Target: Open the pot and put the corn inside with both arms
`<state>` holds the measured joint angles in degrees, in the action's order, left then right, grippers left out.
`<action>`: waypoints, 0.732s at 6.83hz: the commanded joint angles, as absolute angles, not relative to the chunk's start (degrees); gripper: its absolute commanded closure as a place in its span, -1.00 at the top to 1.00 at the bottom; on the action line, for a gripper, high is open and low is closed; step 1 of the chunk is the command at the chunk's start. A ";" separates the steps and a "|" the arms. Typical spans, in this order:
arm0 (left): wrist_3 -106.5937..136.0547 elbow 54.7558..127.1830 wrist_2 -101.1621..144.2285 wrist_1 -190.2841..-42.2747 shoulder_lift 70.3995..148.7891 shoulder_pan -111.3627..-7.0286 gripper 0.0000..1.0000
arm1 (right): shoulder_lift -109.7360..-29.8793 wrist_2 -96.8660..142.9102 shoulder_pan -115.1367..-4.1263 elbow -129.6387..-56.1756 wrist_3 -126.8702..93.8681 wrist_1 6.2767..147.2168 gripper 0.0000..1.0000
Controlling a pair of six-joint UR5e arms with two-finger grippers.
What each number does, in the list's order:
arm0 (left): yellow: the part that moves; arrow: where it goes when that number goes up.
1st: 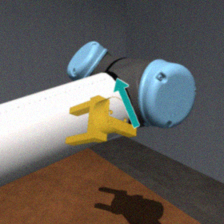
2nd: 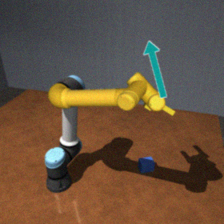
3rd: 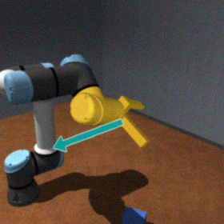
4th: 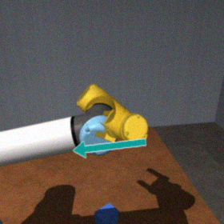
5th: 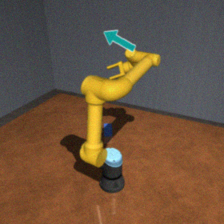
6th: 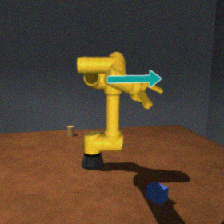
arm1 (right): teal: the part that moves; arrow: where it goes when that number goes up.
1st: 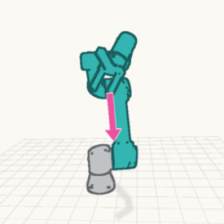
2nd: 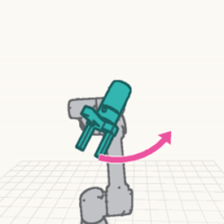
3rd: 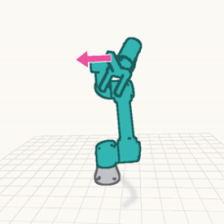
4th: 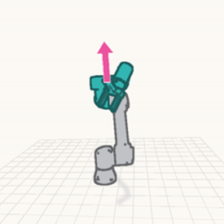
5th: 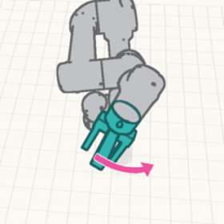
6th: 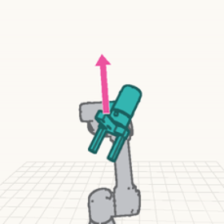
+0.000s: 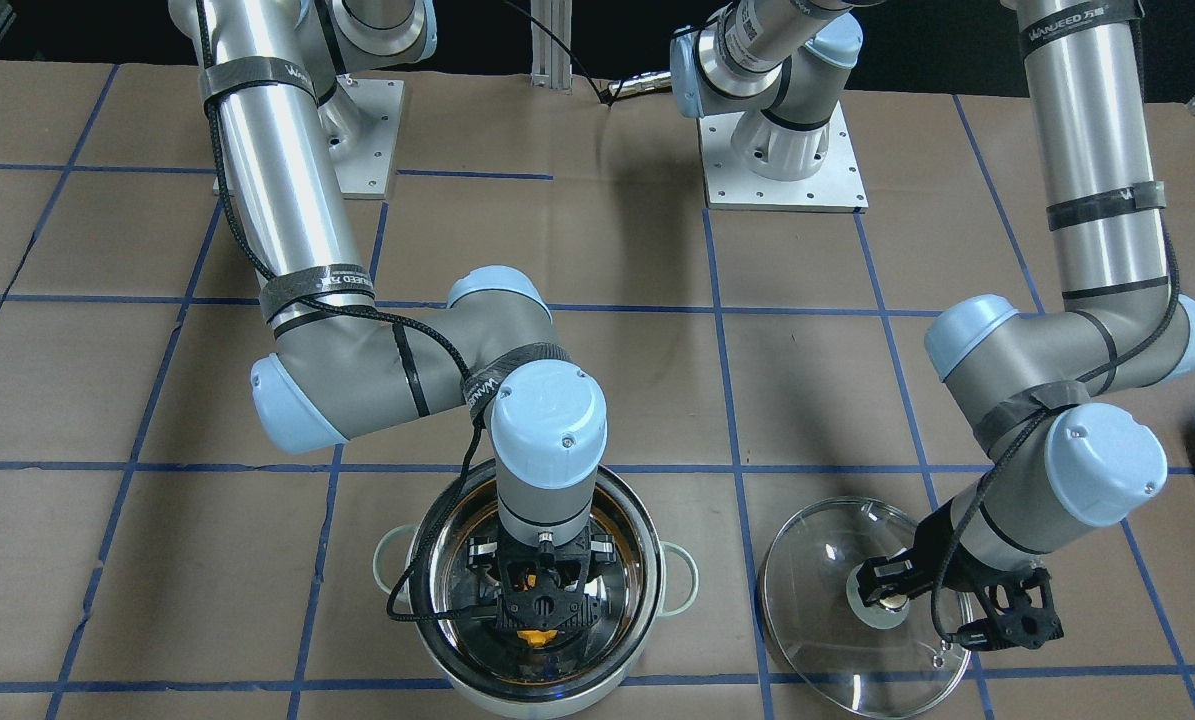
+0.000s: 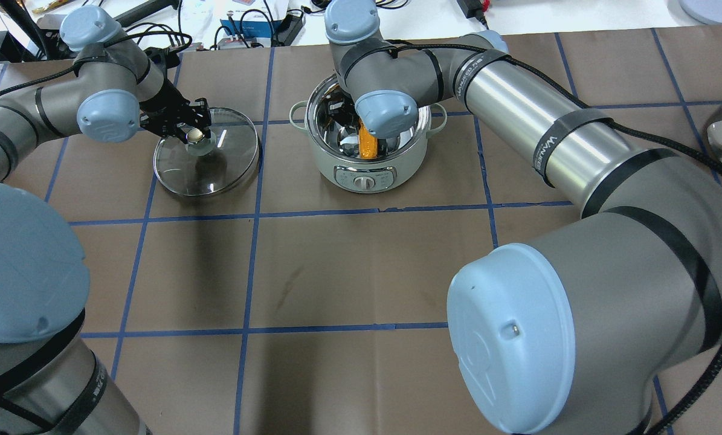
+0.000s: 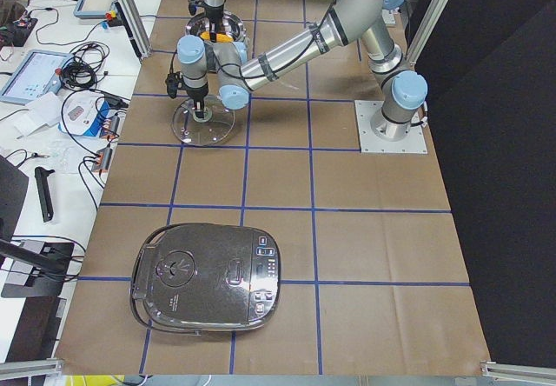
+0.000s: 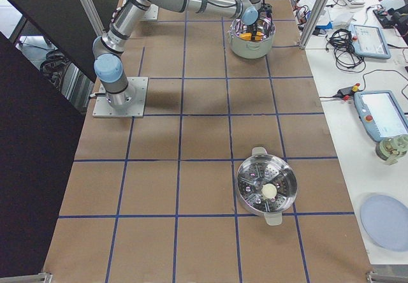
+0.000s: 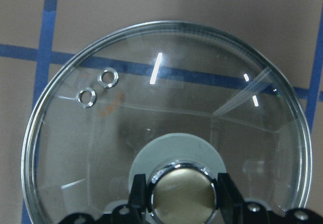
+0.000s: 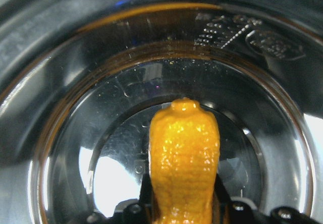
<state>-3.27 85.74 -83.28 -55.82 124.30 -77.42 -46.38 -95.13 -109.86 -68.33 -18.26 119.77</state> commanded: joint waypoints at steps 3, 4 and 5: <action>-3.08 84.55 -87.25 -69.96 111.59 -79.36 1.00 | -57.16 -95.98 -110.13 -69.34 -17.32 110.19 1.00; -2.99 84.55 -88.15 -79.01 104.75 -79.80 1.00 | -62.44 -95.80 -109.60 -70.74 -16.97 104.91 1.00; -3.08 84.72 -88.33 -85.02 97.98 -81.11 1.00 | -69.36 -95.80 -107.95 -73.80 -15.66 99.20 0.95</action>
